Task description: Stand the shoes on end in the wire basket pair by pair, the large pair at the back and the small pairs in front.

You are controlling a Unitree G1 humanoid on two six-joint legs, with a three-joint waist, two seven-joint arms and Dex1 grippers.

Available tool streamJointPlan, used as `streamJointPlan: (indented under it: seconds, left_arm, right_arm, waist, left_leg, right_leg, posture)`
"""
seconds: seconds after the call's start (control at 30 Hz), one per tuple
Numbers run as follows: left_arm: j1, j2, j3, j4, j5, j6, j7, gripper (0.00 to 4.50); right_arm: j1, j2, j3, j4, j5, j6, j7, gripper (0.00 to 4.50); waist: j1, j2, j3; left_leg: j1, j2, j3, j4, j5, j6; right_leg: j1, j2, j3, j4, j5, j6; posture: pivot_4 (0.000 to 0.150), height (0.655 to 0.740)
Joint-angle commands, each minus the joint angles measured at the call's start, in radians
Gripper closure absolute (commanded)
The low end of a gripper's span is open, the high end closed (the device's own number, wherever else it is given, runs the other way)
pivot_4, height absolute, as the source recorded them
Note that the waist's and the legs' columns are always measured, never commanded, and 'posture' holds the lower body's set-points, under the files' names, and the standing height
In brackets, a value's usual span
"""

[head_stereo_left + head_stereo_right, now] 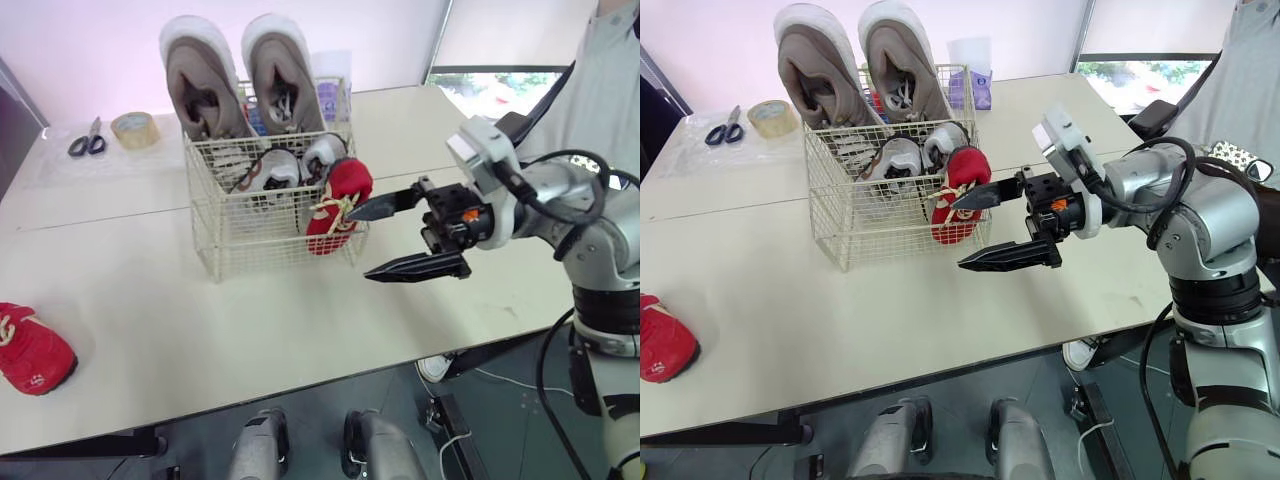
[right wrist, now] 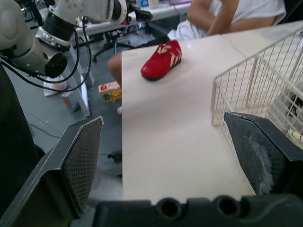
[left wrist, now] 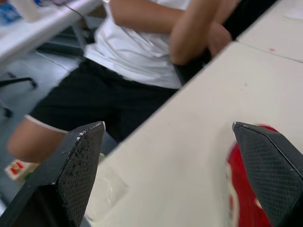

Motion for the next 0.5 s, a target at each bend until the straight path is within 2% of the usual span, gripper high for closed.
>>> streamJointPlan:
  seconds: [0.03,0.17,0.27,0.33,0.5]
  left_arm:
    - [-0.034,0.007,0.056,0.015,-0.007,0.057,-0.005,0.04]
    - [-0.084,0.006,0.073,0.083,0.010,0.110,-0.015,0.04]
    - [-0.128,0.011,0.061,0.120,0.016,0.147,-0.040,0.04]
    - [-0.154,0.016,0.041,0.128,0.030,0.158,-0.054,0.04]
    - [-0.240,0.007,0.022,0.139,0.067,0.196,-0.066,0.04]
  right_arm:
    - [0.016,-0.032,-0.011,-0.057,0.020,0.013,0.001,0.00]
    - [0.043,-0.062,-0.017,-0.094,0.032,0.034,-0.008,0.00]
    - [0.062,-0.083,-0.023,-0.117,0.042,0.052,-0.018,0.00]
    - [0.072,-0.094,-0.028,-0.123,0.047,0.059,-0.024,0.00]
    - [0.089,-0.114,-0.039,-0.134,0.054,0.067,-0.040,0.00]
  waist:
    - [0.003,0.001,0.000]
    - [-0.001,0.001,0.000]
    - [-0.001,0.001,-0.001]
    - [0.003,0.000,-0.002]
    - [0.010,0.000,-0.002]
  left_leg:
    - [0.002,0.002,-0.002,0.000,0.000,0.000]
    - [-0.002,0.006,-0.002,0.008,0.000,0.000]
    - [-0.015,0.011,-0.001,0.007,0.000,0.001]
    - [-0.015,0.011,0.003,0.008,0.000,0.001]
    - [-0.016,0.013,0.009,0.005,0.000,0.001]
  right_leg:
    - [0.003,0.001,-0.001,-0.005,0.001,-0.002]
    - [0.008,0.002,-0.005,-0.019,0.011,0.003]
    - [0.010,0.008,-0.006,-0.042,0.030,0.006]
    - [0.003,0.006,-0.005,-0.044,0.032,0.006]
    - [-0.001,0.007,-0.005,-0.044,0.033,0.006]
  posture:
    - [0.150,0.7400]
    - [0.150,0.7400]
    - [0.150,0.7400]
    - [0.150,0.7400]
    - [0.150,0.7400]
